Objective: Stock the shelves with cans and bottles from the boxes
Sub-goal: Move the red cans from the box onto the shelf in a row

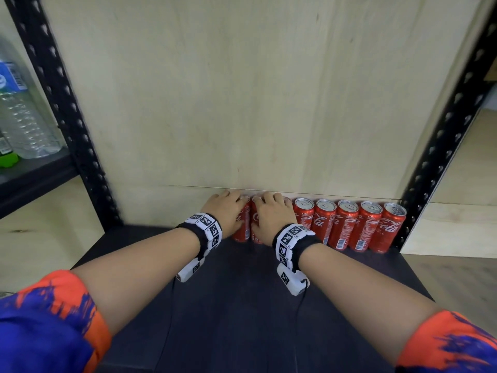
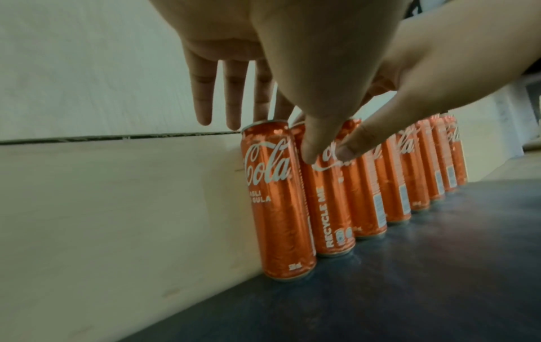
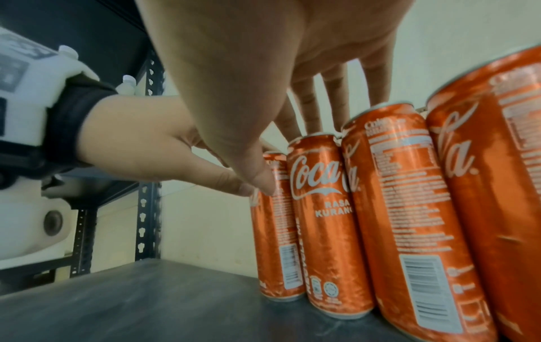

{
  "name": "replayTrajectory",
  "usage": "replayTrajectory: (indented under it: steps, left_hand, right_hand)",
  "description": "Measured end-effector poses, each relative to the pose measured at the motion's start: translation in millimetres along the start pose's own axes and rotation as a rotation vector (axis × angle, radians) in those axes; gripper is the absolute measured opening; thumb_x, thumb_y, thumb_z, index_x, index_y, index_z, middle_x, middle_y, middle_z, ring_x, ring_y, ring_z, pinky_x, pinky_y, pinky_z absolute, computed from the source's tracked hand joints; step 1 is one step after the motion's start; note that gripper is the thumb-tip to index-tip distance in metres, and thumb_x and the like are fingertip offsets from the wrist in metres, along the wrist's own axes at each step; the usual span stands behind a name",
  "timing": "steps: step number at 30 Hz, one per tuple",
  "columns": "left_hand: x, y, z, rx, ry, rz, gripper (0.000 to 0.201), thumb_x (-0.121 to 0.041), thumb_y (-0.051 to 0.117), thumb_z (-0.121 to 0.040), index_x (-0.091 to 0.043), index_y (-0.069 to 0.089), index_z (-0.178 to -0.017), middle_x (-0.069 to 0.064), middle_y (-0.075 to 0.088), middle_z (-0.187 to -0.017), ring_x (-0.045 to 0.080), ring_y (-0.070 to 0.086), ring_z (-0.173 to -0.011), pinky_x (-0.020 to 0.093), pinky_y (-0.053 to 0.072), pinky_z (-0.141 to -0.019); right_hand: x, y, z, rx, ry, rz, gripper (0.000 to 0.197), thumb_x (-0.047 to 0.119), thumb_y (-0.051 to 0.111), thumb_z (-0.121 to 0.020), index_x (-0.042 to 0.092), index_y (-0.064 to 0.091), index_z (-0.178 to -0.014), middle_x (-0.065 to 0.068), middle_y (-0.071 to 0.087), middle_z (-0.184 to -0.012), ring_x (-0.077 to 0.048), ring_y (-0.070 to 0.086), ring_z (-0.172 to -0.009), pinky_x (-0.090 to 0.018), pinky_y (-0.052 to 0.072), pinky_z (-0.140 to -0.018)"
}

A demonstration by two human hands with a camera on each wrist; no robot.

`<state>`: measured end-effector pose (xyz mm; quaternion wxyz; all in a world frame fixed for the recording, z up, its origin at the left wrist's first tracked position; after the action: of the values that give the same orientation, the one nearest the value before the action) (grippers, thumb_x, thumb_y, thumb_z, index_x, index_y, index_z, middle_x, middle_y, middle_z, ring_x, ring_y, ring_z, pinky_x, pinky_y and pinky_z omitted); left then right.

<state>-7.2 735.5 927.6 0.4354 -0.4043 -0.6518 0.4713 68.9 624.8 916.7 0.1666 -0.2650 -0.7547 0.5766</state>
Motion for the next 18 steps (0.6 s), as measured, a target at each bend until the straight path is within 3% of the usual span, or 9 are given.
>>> replayTrajectory:
  steps: [5,8,13,18]
  left_hand:
    - [14,-20,26,0.006,-0.104,0.23,0.068,-0.052,0.061,-0.091,-0.026,0.04,-0.149,0.003,0.044,-0.144,0.028,0.049,-0.128,0.043,0.045,-0.104]
    - [29,-35,47,0.006,-0.135,0.331,0.064,-0.046,0.058,-0.097,-0.018,0.039,-0.152,0.009,0.044,-0.149,0.03,0.044,-0.136,0.041,0.037,-0.113]
    - [67,-29,92,0.092,-0.268,0.378,0.076,-0.057,0.061,-0.092,-0.021,0.036,-0.154,0.01,0.039,-0.157,0.028,0.039,-0.143,0.035,0.031,-0.116]
    - [88,-32,163,0.174,-0.285,0.367,0.08,-0.06,0.062,-0.09,-0.02,0.036,-0.154,0.008,0.04,-0.157,0.027,0.04,-0.142,0.035,0.034,-0.114]
  right_hand:
    - [1,-17,14,0.049,-0.024,-0.154,0.068,0.05,0.058,-0.086,0.016,0.046,-0.143,-0.005,0.05,-0.142,-0.031,0.045,-0.129,-0.045,0.04,-0.109]
    - [5,-29,24,0.113,-0.034,-0.182,0.074,0.054,0.063,-0.083,0.015,0.046,-0.144,-0.008,0.047,-0.146,-0.033,0.045,-0.132,-0.045,0.039,-0.111]
    - [24,-40,53,0.144,-0.064,-0.176,0.078,0.067,0.063,-0.075,0.021,0.052,-0.136,-0.007,0.053,-0.139,-0.033,0.052,-0.126,-0.044,0.042,-0.107]
    - [54,-48,92,0.226,-0.008,-0.202,0.095,0.076,0.058,-0.075,0.02,0.039,-0.151,-0.005,0.053,-0.146,-0.028,0.052,-0.13,-0.042,0.043,-0.108]
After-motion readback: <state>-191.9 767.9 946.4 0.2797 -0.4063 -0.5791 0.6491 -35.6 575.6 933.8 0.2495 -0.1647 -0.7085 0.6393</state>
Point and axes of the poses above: each hand's wrist, its own z-axis away from the middle knuckle, its own y-axis out of the palm, x = y × z, the point moved 4 cm from there along -z, towards the middle knuckle
